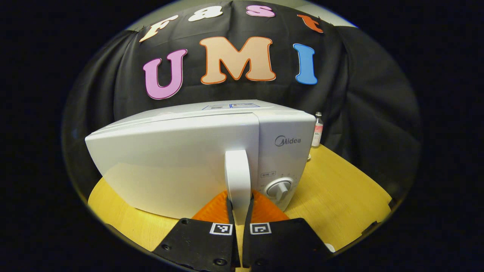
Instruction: Open the microwave oven with the left hand, put the food in, and close the microwave oven.
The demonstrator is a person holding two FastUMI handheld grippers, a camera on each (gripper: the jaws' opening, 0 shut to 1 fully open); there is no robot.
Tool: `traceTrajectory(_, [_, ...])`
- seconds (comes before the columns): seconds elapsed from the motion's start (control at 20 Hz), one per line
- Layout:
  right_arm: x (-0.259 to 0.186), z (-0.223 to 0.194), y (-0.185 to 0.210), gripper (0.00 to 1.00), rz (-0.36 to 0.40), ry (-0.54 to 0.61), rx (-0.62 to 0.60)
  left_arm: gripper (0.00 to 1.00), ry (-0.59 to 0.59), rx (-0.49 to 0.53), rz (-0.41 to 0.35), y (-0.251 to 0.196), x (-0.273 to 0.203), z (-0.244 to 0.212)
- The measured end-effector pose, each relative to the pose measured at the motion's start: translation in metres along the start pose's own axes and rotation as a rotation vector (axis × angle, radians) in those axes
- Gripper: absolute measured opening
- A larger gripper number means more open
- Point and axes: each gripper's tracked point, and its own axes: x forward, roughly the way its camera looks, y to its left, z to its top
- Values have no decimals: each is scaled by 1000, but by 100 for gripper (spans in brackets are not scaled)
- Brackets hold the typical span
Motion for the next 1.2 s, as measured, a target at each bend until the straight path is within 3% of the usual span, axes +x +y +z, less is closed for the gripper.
traceTrajectory(0.15, [-2, 3, 1, 96, 2, -6, 6, 2, 21, -3, -11, -2, -6, -4])
traceTrajectory(0.35, [-3, -5, 3, 96, -8, 5, 10, 2, -19, 42, -42, 1, -59, -19])
traceTrajectory(0.5, [-2, -11, 20, 97, 25, 24, 42, 2, 4, -11, -38, 17, -104, -41])
traceTrajectory(0.75, [-8, -22, 50, 97, 113, 45, 43, 2, 40, -1, -17, 46, -159, -65])
traceTrajectory(1.2, [-22, -48, 89, 97, 166, 111, 33, 2, 98, -32, 86, 120, -230, -95])
